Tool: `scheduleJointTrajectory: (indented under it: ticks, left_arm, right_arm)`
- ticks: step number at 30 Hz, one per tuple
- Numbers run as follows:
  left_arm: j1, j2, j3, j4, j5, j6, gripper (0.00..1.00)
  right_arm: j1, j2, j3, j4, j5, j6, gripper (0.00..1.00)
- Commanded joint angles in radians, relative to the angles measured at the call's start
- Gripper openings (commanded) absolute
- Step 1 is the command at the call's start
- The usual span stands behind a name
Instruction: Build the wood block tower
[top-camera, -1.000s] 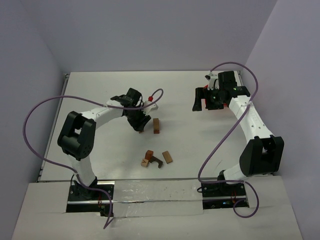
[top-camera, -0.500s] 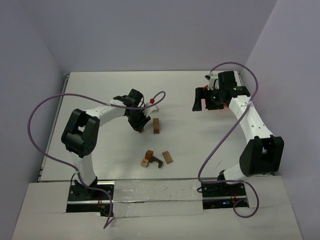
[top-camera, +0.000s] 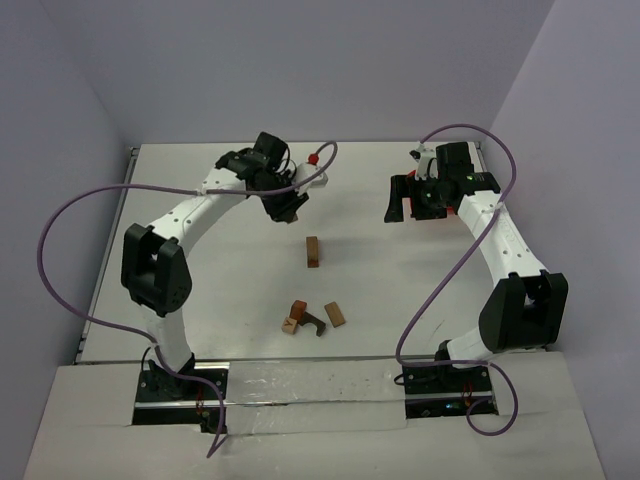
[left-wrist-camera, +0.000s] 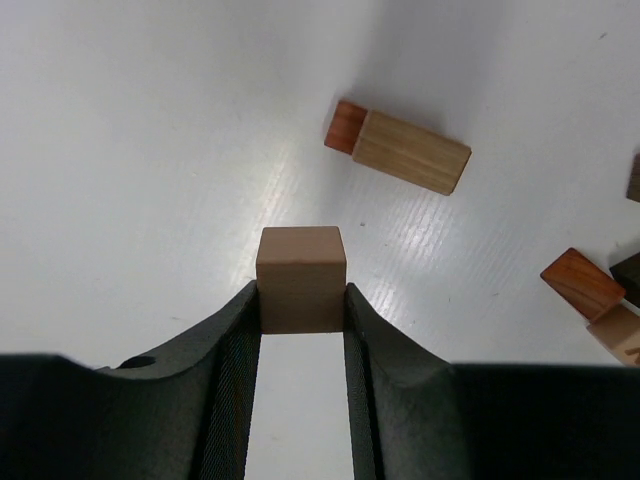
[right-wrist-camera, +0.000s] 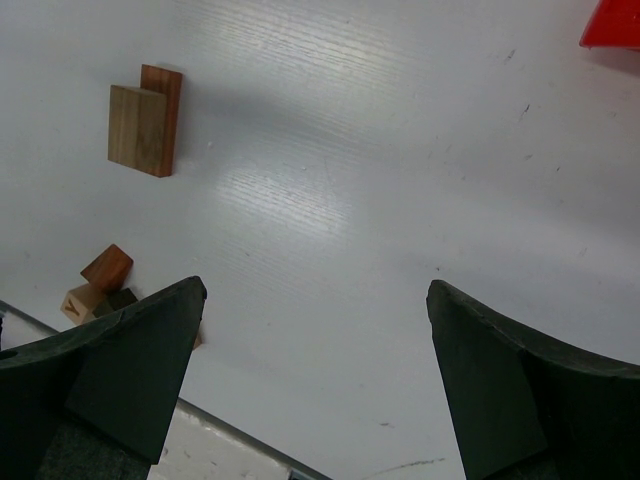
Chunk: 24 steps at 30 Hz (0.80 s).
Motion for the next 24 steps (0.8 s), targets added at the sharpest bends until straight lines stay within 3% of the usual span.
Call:
scheduleJointTrajectory:
  ticks: [1, 13, 24]
  left_arm:
    - [-0.015, 0.01, 0.175, -0.132, 0.07, 0.078, 0.13]
    - [-0.078, 0.208, 0.371, -0.299, 0.076, 0.137, 0.2]
    - [-0.106, 0.297, 0.432, -0.351, 0.075, 0.161, 0.26]
  right_arm:
    - [0.005, -0.006, 0.021, 0.012, -0.013, -0.02, 1.0]
    - [0.003, -0.002, 0.047, -0.011, 0.048, -0.034, 1.0]
    - [0.003, 0.005, 0.07, -0.031, 0.046, -0.049, 1.0]
